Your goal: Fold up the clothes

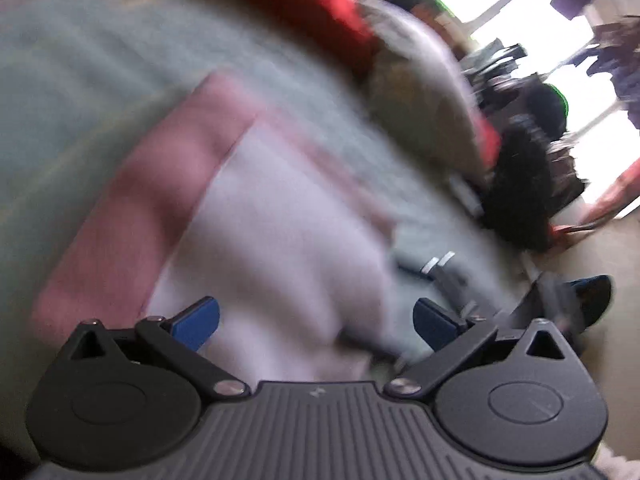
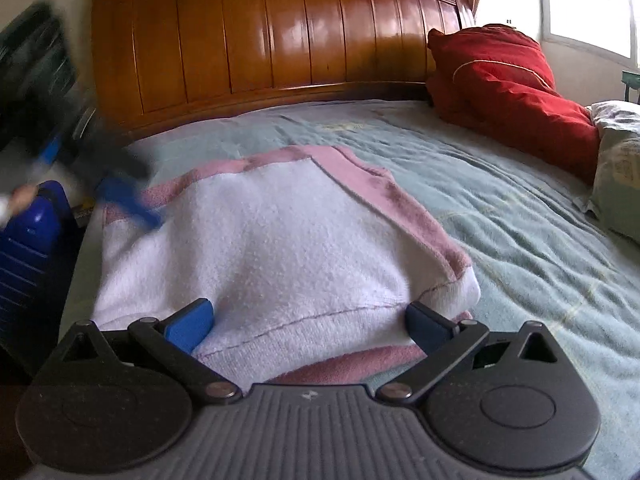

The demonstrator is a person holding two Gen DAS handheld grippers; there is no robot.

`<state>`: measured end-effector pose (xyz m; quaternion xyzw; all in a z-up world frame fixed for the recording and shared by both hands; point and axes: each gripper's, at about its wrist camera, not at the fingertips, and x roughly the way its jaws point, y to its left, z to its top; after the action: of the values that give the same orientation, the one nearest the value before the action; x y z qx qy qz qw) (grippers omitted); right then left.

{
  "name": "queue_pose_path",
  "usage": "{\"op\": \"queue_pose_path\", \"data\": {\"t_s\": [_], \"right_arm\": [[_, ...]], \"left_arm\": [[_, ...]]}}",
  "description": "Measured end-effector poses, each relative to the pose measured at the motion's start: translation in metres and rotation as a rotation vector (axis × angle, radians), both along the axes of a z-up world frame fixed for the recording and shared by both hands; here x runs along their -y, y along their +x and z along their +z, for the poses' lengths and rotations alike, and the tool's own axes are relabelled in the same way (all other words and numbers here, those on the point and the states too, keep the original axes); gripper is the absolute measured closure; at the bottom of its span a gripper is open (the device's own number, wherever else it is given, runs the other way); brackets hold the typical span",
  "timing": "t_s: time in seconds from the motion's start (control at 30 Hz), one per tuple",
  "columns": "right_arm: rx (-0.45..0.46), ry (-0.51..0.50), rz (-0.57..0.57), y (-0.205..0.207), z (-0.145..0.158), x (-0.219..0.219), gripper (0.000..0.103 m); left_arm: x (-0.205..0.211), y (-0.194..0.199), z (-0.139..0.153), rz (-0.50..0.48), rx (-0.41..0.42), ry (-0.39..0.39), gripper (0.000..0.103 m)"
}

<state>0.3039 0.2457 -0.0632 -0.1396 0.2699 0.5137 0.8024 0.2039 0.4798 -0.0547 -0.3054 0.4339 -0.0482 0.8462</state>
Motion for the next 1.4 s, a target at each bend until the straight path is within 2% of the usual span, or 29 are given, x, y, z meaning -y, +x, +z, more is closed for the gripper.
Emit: {"op": "queue_pose_path", "data": {"t_s": [0.1,0.23,0.33,0.47,0.57,0.67,0.77,0.87,0.93,1.03,1.17,1.27,1.4], "right_arm": [[0.015,-0.002,-0.012,-0.006,0.009,0.000,0.000],[0.040,0.086,0.038,-0.022,0.027,0.002,0.000],[0.092,0.044,0.061,-0.036,0.022,-0.011,0.000],[0.082,-0.026,0.068,-0.051,0.003,-0.003,0.000],[0.055,0.023,0.078,-0.045,0.016,0.012,0.000],[0.055,0.081,0.038,-0.018,0.030,0.008,0.000],[0.037,0.108,-0.016,0.014,0.034,-0.005,0.000],[-0.041,0.027,-0.079,0.041,0.015,-0.018,0.000],[-0.016,-0.017,-0.104,0.038,0.008,-0.015,0.000],[-0.039,0.011,-0.089,0.023,0.018,0.000,0.000],[-0.004,0.049,-0.028,0.003,0.031,0.002,0.000],[-0.011,0.012,-0.033,-0.003,0.028,-0.001,0.000],[-0.021,-0.038,-0.038,-0.011,0.024,-0.006,0.000]], "left_arm": [[-0.004,-0.027,0.004,0.072,-0.008,0.049,0.001],[0.007,-0.049,0.025,0.146,-0.002,0.218,0.001],[0.026,-0.049,0.024,0.164,-0.008,0.331,0.001],[0.057,-0.056,0.018,0.173,0.038,0.466,0.001],[0.065,-0.067,0.015,0.188,0.080,0.419,0.001],[0.070,-0.078,0.016,0.220,0.108,0.365,0.001],[0.076,-0.089,0.016,0.287,0.106,0.418,0.001],[0.083,-0.097,0.009,0.336,0.077,0.492,0.001],[0.087,-0.101,0.004,0.351,0.056,0.545,0.001],[0.094,-0.105,-0.003,0.357,0.036,0.615,0.001],[0.098,-0.107,-0.004,0.360,0.023,0.598,0.001],[0.103,-0.110,0.000,0.363,0.032,0.586,0.001],[0.113,-0.115,0.006,0.353,0.035,0.628,0.001]]}}
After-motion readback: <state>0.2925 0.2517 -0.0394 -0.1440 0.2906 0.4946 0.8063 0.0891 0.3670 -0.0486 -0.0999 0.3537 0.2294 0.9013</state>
